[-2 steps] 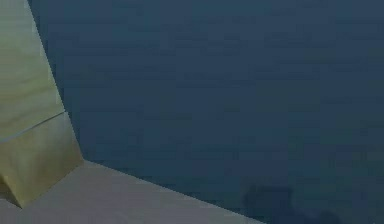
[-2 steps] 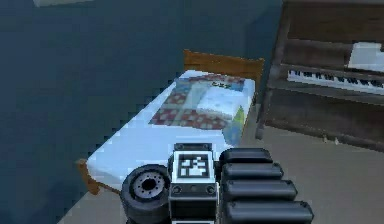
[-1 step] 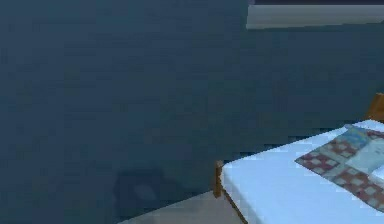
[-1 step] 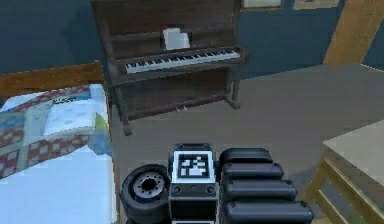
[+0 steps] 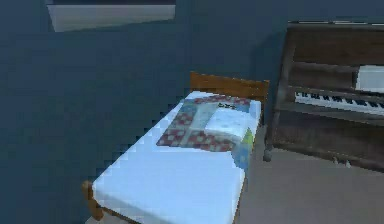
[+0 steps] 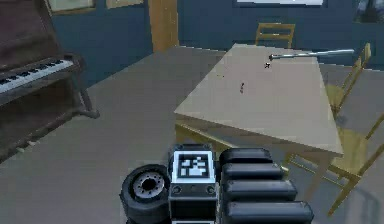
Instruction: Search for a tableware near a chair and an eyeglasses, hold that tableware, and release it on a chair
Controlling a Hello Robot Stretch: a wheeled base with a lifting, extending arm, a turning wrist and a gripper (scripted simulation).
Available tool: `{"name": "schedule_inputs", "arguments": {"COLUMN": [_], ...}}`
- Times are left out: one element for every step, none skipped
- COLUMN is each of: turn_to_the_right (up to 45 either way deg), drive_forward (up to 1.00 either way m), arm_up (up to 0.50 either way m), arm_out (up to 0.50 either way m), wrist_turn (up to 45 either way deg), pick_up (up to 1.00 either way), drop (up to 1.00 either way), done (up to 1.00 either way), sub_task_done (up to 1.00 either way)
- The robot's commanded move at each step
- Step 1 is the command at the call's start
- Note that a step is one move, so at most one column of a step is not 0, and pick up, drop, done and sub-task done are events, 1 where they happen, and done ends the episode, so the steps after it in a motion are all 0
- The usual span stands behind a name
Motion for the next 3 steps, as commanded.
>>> {"name": "schedule_inputs", "arguments": {"turn_to_the_right": [39.0,0.0,0.0], "drive_forward": [0.00,0.00,0.00], "arm_up": [0.00,0.00,0.00], "arm_out": [0.00,0.48,0.00], "wrist_turn": [0.0,0.0,39.0], "pick_up": [0.00,0.00,0.00], "drop": [0.00,0.00,0.00], "done": [0.00,0.00,0.00], "sub_task_done": [0.00,0.00,0.00]}}
